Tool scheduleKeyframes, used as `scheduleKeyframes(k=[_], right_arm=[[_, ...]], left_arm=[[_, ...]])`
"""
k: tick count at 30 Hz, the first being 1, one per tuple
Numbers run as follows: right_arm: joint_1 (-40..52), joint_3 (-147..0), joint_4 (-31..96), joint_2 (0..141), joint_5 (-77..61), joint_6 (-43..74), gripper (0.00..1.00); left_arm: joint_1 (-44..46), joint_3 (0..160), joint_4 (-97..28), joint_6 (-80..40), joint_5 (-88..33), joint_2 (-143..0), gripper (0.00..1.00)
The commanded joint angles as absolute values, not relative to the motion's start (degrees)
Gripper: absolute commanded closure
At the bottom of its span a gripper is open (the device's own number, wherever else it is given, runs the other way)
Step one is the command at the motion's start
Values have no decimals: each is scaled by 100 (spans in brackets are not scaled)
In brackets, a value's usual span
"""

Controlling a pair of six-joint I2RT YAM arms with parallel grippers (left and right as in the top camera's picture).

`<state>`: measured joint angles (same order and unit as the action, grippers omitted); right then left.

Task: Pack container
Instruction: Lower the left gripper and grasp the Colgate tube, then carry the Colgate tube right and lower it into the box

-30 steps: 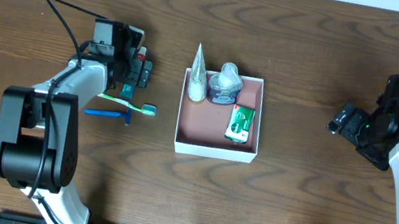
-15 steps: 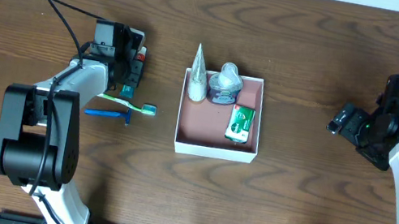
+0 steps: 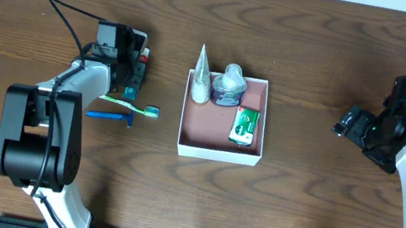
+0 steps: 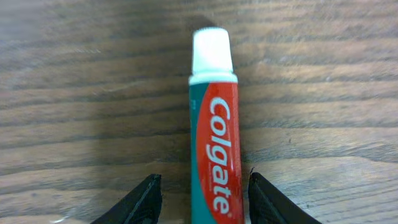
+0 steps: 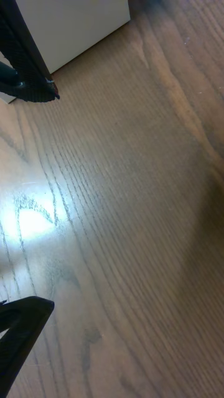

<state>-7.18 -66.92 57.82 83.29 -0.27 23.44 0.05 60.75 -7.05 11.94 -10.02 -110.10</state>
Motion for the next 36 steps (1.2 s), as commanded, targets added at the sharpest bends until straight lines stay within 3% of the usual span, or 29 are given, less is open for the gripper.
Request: scheduleKeyframes(k=[1,3,5,8,9,17,24,30,36], right_arm=[[-749,-6705,5787,8246,-25,2307,1],[-749,-6705,5787,8246,-25,2307,1],[-749,-6705,5784,8246,-25,2307,1],[-749,-6705,5787,8246,-25,2309,1],[-749,-6705,5787,8246,-25,2307,1],[-749,-6705,5787,8246,-25,2307,1],[-749,-6705,5787,8246,-25,2309,1],[-749,-6705,5787,8246,-25,2309,1],[-749,-6705,5787,8246,-25,2309,1]], left_arm=[[95,6020,-716,1131,-1004,-11222,54],[102,6020,-716,1129,-1004,-11242,55],[99,6023,-716,1129,-1002,-11242,62],[99,6023,-714,1129,-1004,-11242,92],[99,6025,-714,1129,-1002,-11236,95],[99,6071,-718,978,-1004,-10519,94],[172,6088,-862,917,-1055,-8536,94],[517,6088,-1278,947,-1870,-6860,94],[1135,6088,-1922,1994,-3000,-5999,94]])
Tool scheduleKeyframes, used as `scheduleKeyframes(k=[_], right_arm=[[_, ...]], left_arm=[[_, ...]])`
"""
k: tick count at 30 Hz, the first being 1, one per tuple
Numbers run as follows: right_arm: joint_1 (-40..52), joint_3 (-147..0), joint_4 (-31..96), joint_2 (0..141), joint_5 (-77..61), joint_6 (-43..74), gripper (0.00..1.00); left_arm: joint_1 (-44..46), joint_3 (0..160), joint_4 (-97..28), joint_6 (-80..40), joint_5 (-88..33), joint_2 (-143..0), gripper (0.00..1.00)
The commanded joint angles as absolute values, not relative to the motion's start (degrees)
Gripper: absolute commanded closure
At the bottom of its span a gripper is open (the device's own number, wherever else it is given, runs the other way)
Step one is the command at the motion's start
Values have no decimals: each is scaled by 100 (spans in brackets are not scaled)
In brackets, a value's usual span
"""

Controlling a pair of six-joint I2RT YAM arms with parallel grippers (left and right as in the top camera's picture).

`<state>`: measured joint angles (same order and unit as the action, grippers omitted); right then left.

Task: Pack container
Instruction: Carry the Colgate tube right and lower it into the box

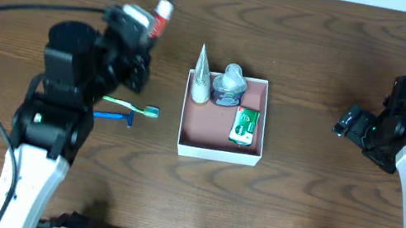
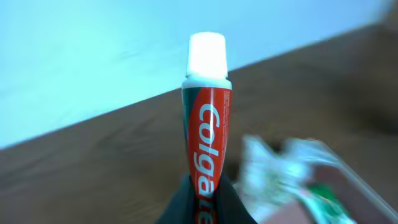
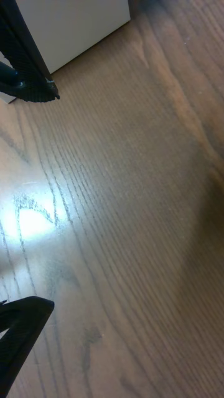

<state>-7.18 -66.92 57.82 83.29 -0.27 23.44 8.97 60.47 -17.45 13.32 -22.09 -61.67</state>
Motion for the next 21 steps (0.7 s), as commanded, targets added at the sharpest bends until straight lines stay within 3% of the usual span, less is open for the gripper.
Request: scheduleKeyframes(k=[1,10,21], right_arm=[[-749,-6705,5784,8246,-25,2307,1],[-749,-6705,5787,8246,-25,2307,1],[-749,-6705,5787,8246,-25,2309,1]], left_arm=[[1280,6088,-2091,2272,-3087,-5942,94],[2622,6086,-3439,5116,-3103,-6425,94],[3398,6086,-3166,5461,-3083,-7981,94]])
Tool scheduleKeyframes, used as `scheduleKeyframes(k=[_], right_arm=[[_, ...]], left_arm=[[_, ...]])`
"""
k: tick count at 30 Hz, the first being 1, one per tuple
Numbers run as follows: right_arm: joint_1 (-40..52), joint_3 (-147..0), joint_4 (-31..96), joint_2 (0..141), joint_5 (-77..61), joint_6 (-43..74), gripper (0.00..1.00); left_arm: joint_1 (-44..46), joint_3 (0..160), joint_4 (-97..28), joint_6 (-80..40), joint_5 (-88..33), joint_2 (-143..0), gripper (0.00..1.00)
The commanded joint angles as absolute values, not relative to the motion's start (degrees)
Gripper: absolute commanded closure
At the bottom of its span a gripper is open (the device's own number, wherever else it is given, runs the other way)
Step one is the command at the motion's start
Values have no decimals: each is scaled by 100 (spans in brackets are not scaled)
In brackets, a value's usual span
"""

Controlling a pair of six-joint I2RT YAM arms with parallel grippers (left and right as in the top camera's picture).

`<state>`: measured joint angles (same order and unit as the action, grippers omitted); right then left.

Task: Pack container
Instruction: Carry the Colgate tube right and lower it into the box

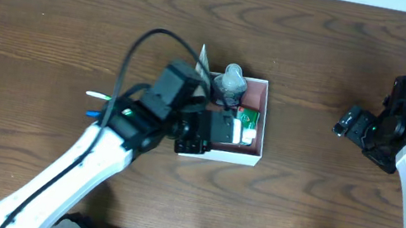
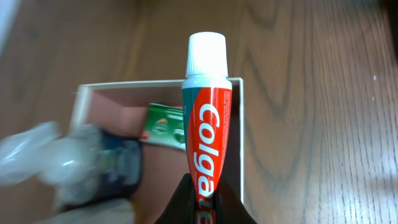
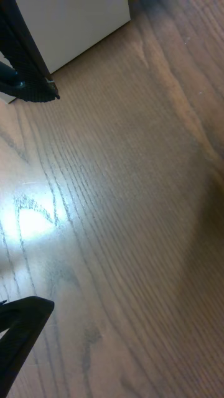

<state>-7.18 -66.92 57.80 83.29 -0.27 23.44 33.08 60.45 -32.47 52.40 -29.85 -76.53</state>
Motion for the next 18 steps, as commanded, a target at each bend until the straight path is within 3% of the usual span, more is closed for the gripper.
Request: scheduleKeyframes(k=[1,7,12,18], right_arm=[[-749,-6705,5787,8246,-25,2309,1],[-749,-6705,5787,8246,-25,2307,1],[-749,-6705,5784,8246,-25,2307,1],[-749,-6705,5787,8246,-25,2307,1]], left_arm=[[3417,6086,-3116,5459,-3083,-8123,94],[3422,6086,-2947,5457,-3085,-8543,93],[3422,6088,-2943,5457,-3085,-8517,50],[3422,6088,-2884,5413,-3087,-8346,43]])
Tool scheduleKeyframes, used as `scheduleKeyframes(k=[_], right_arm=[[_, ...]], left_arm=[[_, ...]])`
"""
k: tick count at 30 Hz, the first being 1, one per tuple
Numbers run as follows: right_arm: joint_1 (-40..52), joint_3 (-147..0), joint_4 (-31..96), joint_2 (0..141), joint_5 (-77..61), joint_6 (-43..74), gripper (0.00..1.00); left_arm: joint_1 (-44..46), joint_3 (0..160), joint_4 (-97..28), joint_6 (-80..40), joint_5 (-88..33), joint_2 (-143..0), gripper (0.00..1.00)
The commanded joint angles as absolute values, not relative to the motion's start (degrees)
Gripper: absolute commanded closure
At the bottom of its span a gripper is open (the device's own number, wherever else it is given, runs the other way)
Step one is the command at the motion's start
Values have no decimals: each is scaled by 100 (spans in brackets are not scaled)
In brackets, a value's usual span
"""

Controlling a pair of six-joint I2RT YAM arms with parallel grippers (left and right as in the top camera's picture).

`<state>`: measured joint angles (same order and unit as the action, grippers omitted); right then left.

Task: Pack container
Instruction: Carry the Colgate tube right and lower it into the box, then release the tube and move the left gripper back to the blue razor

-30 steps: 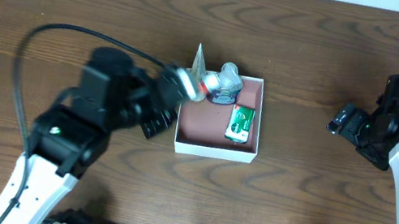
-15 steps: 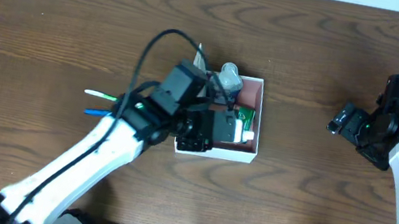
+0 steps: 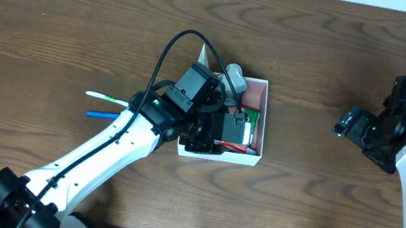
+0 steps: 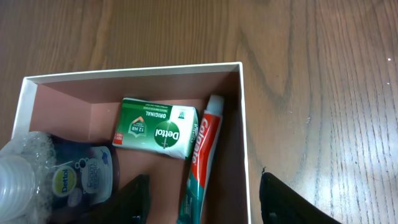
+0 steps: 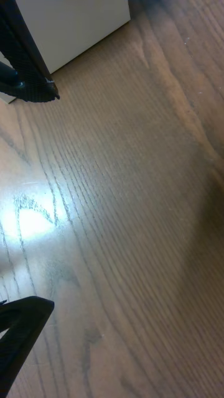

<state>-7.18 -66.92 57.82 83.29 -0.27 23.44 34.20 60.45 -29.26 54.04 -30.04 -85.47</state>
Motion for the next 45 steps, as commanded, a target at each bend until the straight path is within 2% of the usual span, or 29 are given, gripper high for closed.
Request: scheduleKeyframes(k=[1,5,8,12,14,18,20,21,23,29,30,32,35,45], right_arm=[[-749,-6705,5787,8246,-25,2309,1],[-749,-6705,5787,8246,-25,2307,1],[-749,-6705,5784,8246,-25,2307,1],[-749,-6705,5787,8246,-25,2307,1],[-749,-6705,5787,8246,-25,2307,1],[-749,-6705,5787,8246,-25,2309,1],[-749,-6705,5787,8246,-25,2307,1],[-749,-6705,5784,8246,-25,2307,1],[-749,-6705,5787,8246,-25,2307,1],[-749,-6705,5784,8246,-25,2309,1],[-749,-6705,5784,8246,-25,2309,1],[-749,-6705,5787,8246,-25,2309,1],[-749,-6705,5787,8246,-25,2307,1],[-749,-6705,5787,8246,-25,2307,1]], left_arm=[[3422,6088,-2871,5378,-3087,-8265,43],[3422,6088,-2720,4672,-3116,-7594,42],[3422,6088,-2661,3964,-3332,-6831,33],[3363,6088,-2703,3151,-3271,-5680,29],[3236,6088,-2825,2727,-2720,-5164,28],[2724,6088,-3330,1538,-493,-4488,24],[2392,6088,-3581,1004,198,-4368,19],[2176,6088,-3719,692,462,-4359,12],[1747,6084,-3983,25,838,-4418,5],[414,5931,-4545,-1669,1041,-5054,4],[222,5922,-4619,-1874,954,-5258,0],[-47,5922,-4648,-2025,561,-5680,2],[-187,5922,-4644,-2023,54,-6388,2],[-187,5922,-4644,-2344,-244,-8589,2]])
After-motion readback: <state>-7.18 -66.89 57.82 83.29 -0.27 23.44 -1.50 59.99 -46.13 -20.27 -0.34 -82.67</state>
